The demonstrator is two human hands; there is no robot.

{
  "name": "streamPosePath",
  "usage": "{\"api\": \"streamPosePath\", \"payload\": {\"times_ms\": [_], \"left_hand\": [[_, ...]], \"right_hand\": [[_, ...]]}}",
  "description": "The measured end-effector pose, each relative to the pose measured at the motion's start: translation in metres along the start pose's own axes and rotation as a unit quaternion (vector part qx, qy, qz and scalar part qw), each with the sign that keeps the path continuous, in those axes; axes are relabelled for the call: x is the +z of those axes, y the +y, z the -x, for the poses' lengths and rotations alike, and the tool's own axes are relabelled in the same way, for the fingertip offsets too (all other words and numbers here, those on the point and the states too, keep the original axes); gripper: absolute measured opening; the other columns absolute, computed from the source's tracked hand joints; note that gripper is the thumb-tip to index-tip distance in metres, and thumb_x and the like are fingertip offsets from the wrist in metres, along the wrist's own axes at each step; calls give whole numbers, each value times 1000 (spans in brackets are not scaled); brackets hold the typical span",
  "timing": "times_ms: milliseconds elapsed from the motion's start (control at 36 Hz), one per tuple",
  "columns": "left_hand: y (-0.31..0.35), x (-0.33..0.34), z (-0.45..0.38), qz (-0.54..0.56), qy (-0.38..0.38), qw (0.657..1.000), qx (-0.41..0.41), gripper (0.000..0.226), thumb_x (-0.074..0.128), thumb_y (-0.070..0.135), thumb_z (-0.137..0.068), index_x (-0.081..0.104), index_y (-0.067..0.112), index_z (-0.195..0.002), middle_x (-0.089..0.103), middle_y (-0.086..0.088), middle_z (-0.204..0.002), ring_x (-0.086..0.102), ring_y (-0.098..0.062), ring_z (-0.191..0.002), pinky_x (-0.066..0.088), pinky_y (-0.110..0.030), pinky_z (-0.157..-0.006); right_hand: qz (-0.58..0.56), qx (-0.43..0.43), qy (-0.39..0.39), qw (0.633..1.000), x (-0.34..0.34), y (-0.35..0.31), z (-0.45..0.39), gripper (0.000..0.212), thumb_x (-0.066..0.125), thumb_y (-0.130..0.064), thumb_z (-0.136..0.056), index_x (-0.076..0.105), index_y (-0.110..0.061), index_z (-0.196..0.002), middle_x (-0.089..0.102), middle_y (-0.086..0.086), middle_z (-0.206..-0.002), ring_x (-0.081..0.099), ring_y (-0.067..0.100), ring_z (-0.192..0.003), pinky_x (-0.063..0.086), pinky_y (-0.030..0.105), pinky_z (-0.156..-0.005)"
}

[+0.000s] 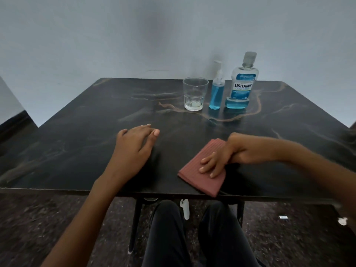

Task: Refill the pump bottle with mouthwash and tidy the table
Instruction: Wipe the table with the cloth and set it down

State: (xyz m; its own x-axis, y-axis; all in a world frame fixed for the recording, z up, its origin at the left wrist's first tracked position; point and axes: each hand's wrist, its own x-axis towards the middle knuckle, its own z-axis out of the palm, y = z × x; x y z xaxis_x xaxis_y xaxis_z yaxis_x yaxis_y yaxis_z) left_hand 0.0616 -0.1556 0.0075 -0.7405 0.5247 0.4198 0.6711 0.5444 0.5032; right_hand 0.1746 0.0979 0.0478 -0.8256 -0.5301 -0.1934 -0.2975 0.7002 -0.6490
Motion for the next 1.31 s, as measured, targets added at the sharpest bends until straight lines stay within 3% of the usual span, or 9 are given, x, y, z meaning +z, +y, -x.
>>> {"api": "streamPosePath", "payload": {"times_ms": [167,278,389,500,583,833,917,1083,1306], "left_hand": [[2,2,-16,26,-1,1000,7,49,36,37,-91,69,6,-109,68,-11,-117,55,-22,-123,37,-54,-104],[2,0,-37,36,18,999,-5,53,34,39,-92,66,-3,-97,70,-20,-98,64,-33,-97,46,-47,-88],[-8,2,-62,32,48,998,-31,41,41,29,-101,65,-4,-99,69,-21,-99,62,-35,-98,45,-45,-88],[-18,4,-76,26,69,996,-53,36,41,27,-100,67,2,-103,71,-16,-99,62,-35,-100,45,-42,-88],[-23,4,-80,17,61,996,-57,33,42,27,-100,66,4,-98,67,-13,-84,62,-36,-91,43,-39,-79],[-34,8,-77,-41,-39,998,10,38,57,33,-92,61,18,-127,52,-5,-141,47,-18,-131,34,-36,-109],[-34,13,-78,-89,-75,993,27,41,58,39,-91,58,25,-129,44,-2,-147,39,-15,-137,29,-34,-111],[-31,24,-87,-227,-156,960,52,44,49,47,-92,50,33,-135,32,3,-154,28,-12,-142,18,-39,-111],[-40,32,-93,-335,-191,918,94,44,32,43,-100,37,33,-143,29,6,-156,21,-13,-145,8,-48,-116]], "right_hand": [[-97,85,105,986,-43,12,26,52,50,15,-80,75,-24,-104,74,-3,-105,64,24,-72,49,21,-58],[-335,105,203,914,-64,23,11,51,51,16,-80,74,-22,-106,74,2,-106,69,10,-96,55,17,-73],[-444,140,235,853,-72,17,-32,42,50,13,-84,74,-18,-100,75,3,-98,72,11,-82,59,24,-67],[-331,185,356,854,-71,4,-85,39,46,16,-84,68,-8,-104,70,14,-104,64,19,-81,56,33,-77],[-109,202,442,867,-63,-7,-129,33,48,11,-81,71,1,-102,71,19,-104,62,16,-71,48,19,-65],[162,214,288,919,-37,11,-167,31,45,-14,-97,61,-4,-121,57,17,-132,49,34,-125,40,37,-99],[227,198,189,935,-37,31,-145,44,44,-24,-99,41,-13,-142,25,9,-157,20,27,-145,18,38,-116],[265,144,122,946,-27,50,-129,53,36,-33,-102,18,-23,-151,11,1,-160,7,16,-148,11,44,-120],[301,176,155,924,-21,51,-142,50,30,-34,-103,21,-22,-150,13,1,-160,12,15,-148,11,42,-118]]}}
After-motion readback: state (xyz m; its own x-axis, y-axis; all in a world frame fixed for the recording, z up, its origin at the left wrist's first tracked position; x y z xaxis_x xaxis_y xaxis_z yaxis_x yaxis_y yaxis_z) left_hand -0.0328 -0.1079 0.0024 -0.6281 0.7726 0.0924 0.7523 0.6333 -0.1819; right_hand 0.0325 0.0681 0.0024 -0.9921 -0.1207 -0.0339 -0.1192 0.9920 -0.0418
